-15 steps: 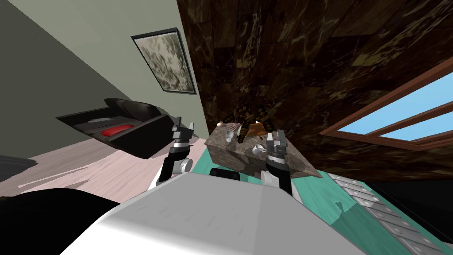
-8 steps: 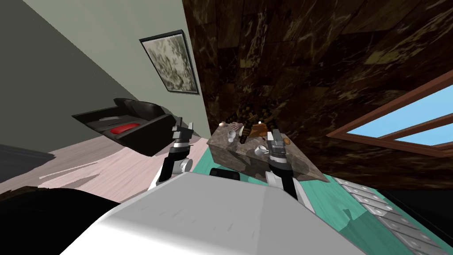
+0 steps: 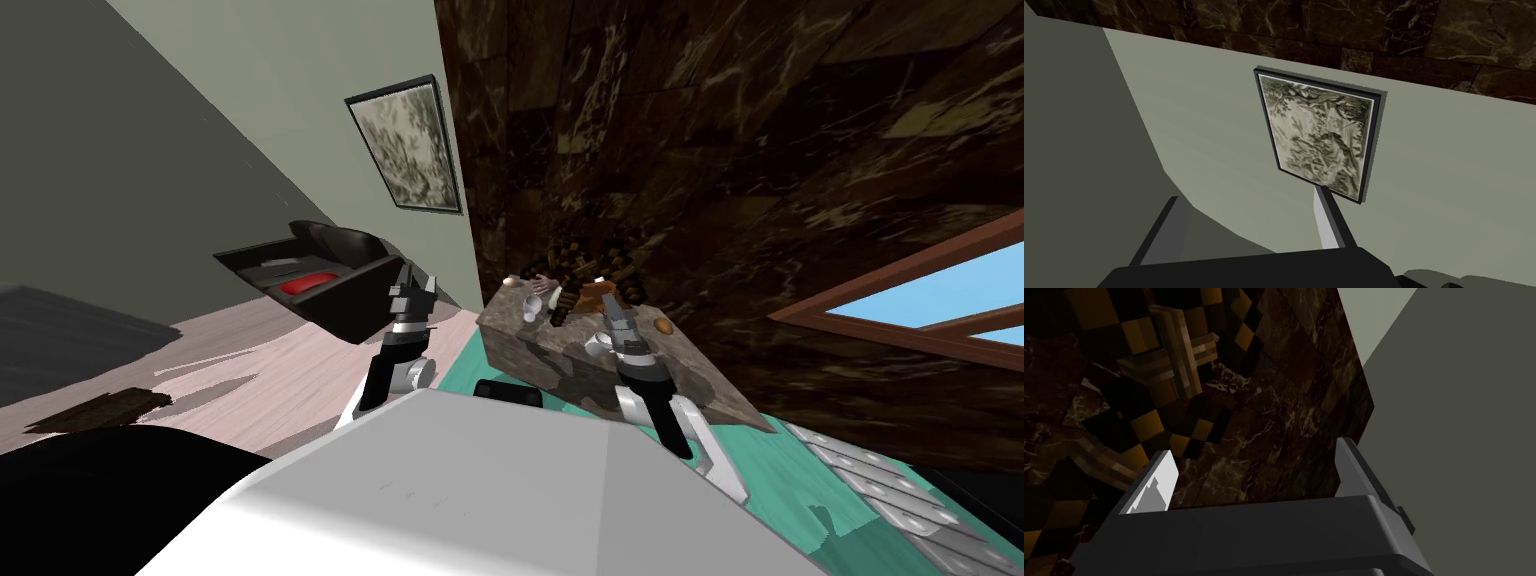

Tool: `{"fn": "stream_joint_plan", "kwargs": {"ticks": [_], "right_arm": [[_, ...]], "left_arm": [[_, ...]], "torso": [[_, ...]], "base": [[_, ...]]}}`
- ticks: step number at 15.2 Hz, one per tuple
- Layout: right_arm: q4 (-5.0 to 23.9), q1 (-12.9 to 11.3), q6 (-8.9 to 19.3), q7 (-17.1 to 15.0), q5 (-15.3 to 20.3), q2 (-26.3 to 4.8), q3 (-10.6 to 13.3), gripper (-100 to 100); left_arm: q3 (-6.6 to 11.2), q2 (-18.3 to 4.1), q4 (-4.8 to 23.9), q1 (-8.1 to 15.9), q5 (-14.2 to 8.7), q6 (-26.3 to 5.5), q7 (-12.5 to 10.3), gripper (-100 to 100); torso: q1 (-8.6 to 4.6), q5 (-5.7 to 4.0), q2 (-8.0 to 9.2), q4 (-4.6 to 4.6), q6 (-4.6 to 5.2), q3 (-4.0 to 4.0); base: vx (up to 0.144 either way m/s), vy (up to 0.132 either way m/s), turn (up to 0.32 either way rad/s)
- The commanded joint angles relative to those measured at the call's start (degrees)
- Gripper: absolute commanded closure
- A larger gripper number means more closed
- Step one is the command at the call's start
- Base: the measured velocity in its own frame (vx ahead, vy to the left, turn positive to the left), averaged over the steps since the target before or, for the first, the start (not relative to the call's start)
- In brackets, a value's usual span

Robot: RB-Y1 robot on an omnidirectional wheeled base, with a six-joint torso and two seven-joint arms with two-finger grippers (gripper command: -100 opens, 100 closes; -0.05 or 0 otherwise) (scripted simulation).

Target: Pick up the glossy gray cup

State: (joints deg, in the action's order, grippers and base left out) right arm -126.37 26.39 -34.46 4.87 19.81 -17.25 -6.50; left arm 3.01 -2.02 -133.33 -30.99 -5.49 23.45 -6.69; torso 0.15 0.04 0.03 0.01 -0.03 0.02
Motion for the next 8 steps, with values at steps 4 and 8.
{"fn": "stream_joint_plan", "kwargs": {"ticks": [4,8], "right_arm": [[1.46,-2.01,-3.69,3.76,6.59,-6.52,-3.27,-100],[2.09,-2.77,-5.12,5.19,11.20,-10.25,-4.51,-100]], "left_arm": [[0.00,0.00,0.00,0.00,0.00,0.00,0.00,0],[0.00,0.00,0.00,0.00,0.00,0.00,0.00,0]], "torso": [[0.02,0.01,0.02,0.00,0.01,0.01],[-0.01,0.00,0.01,0.00,0.01,0.01]], "base": [[-0.011,0.047,0.136],[-0.009,0.038,0.095]]}}
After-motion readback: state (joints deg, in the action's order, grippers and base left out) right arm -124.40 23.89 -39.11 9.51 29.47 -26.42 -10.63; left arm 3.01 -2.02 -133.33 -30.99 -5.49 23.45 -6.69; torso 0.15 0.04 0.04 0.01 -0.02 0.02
